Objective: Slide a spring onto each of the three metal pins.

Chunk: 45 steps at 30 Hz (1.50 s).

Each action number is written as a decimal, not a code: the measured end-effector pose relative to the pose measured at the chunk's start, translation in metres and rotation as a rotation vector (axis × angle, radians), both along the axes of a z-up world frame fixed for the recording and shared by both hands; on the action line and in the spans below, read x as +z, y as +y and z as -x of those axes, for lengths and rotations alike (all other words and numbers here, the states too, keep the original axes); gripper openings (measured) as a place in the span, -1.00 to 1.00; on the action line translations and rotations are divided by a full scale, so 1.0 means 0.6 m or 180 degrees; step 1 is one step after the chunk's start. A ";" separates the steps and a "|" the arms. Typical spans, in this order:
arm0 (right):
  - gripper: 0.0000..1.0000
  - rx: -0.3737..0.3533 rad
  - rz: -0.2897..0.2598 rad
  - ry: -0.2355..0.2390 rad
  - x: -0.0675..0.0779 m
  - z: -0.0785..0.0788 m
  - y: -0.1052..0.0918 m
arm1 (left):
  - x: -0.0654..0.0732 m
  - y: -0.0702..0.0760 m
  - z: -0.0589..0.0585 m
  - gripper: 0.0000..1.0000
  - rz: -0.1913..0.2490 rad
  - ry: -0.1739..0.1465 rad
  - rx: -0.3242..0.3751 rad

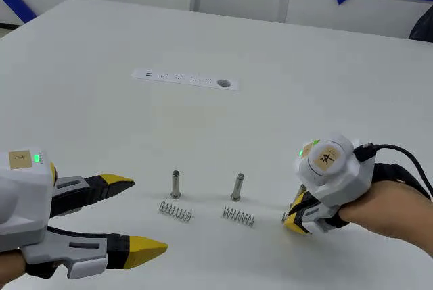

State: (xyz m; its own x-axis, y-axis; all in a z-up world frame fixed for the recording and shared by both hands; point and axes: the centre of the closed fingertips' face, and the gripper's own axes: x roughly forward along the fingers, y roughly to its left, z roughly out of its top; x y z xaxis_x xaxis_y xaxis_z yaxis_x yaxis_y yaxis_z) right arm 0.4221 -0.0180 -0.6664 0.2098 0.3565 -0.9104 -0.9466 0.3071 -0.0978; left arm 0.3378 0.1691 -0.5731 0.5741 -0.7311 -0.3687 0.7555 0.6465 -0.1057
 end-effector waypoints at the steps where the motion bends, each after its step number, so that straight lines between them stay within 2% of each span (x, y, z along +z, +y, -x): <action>1: -0.76 0.0001 -0.0004 0.0021 0.000 0.001 0.000 | 0.000 0.000 0.000 0.43 0.0001 0.0000 -0.0001; 6: -0.76 -0.0031 -0.0035 0.0112 0.000 0.007 0.000 | 0.006 -0.010 0.005 0.42 0.0001 -0.0017 -0.0051; 8: -0.77 -0.0054 -0.0079 0.0079 0.006 0.010 0.001 | 0.009 -0.016 0.007 0.41 -0.0002 -0.0028 -0.0087; 11: -0.77 -0.0164 -0.0334 0.0093 0.028 0.017 0.014 | 0.017 -0.028 0.011 0.40 0.0023 -0.0048 -0.0145; 19: -0.77 -0.0327 -0.0927 -0.0015 0.098 0.031 0.038 | 0.036 -0.072 0.018 0.34 0.0066 -0.0085 -0.0386; 24: -0.77 -0.0346 -0.1389 -0.0032 0.147 0.043 0.075 | 0.049 -0.094 0.017 0.28 0.0140 -0.0083 -0.0507; 27: -0.77 -0.0326 -0.1714 -0.0022 0.185 0.052 0.106 | 0.053 -0.105 0.012 0.26 0.0177 -0.0066 -0.0544; 30: -0.77 -0.0274 -0.1931 -0.0001 0.210 0.061 0.133 | 0.058 -0.113 0.008 0.24 0.0248 -0.0042 -0.0569; 33: -0.77 -0.0236 -0.2096 0.0040 0.227 0.072 0.156 | 0.064 -0.120 0.004 0.21 0.0308 -0.0031 -0.0584; 37: -0.77 -0.0181 -0.2317 0.0090 0.244 0.084 0.182 | 0.061 -0.130 -0.005 0.14 0.0310 -0.0006 -0.0600; 45: -0.77 -0.0107 -0.2562 0.0111 0.266 0.096 0.202 | 0.064 -0.151 -0.012 0.01 0.0431 0.0067 -0.0660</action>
